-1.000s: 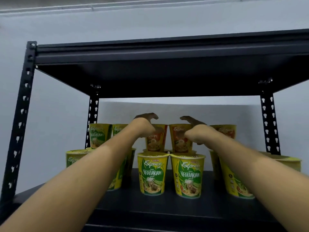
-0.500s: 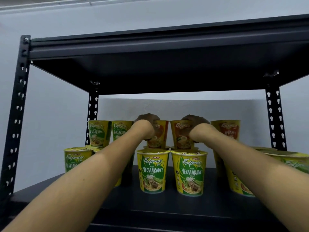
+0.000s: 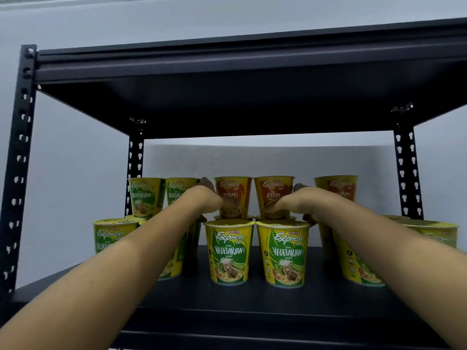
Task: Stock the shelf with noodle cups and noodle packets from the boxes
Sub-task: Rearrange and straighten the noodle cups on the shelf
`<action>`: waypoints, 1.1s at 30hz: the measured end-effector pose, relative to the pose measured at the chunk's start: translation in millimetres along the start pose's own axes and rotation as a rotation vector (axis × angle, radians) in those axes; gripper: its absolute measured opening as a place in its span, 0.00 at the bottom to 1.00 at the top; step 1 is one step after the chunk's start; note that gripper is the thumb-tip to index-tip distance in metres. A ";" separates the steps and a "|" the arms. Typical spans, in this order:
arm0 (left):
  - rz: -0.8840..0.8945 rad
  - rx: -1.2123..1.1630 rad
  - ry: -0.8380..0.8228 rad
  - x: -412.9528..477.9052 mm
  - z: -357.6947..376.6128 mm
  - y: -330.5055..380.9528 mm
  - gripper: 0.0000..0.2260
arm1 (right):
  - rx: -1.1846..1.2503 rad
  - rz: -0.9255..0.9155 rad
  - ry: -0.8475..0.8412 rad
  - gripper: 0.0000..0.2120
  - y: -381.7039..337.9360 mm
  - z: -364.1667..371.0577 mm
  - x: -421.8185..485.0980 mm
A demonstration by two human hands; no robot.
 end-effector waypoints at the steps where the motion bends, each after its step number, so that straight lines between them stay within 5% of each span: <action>1: 0.004 -0.041 -0.016 0.1 2.6 -1.1 0.35 | -0.002 0.014 -0.038 0.39 -0.5 4.2 1.4; 5: 0.005 -0.174 -0.023 3.7 6.7 -5.6 0.41 | 0.020 0.043 -0.123 0.32 0.0 17.9 12.3; 9: -0.008 -0.225 -0.103 7.2 10.1 -4.3 0.38 | 0.001 0.045 -0.091 0.40 5.3 19.7 26.1; 15: 0.001 -0.183 -0.139 9.0 17.7 1.5 0.32 | -0.012 0.052 -0.019 0.39 3.9 14.3 24.2; 23: 0.004 -0.209 -0.139 10.1 19.8 0.6 0.31 | -0.025 0.044 0.011 0.19 4.6 11.5 25.9; 26: 0.018 -0.210 -0.139 11.9 20.6 1.4 0.31 | -0.026 0.055 -0.006 0.19 6.3 11.1 28.0; 30: 0.024 -0.209 -0.151 13.7 22.6 2.9 0.18 | 0.010 0.050 -0.017 0.23 8.3 9.9 28.6; 33: 0.024 -0.140 -0.175 11.3 25.1 5.7 0.22 | 0.024 0.070 -0.046 0.25 9.8 9.4 23.6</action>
Point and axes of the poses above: each hand's wrist, its own x-axis towards the middle knuckle, its own z-axis out of the palm, y = z × x, the point moved 6 cm from there along x, towards the middle knuckle, and after that the axes turned 5 degrees about z, right-handed, at the moved point
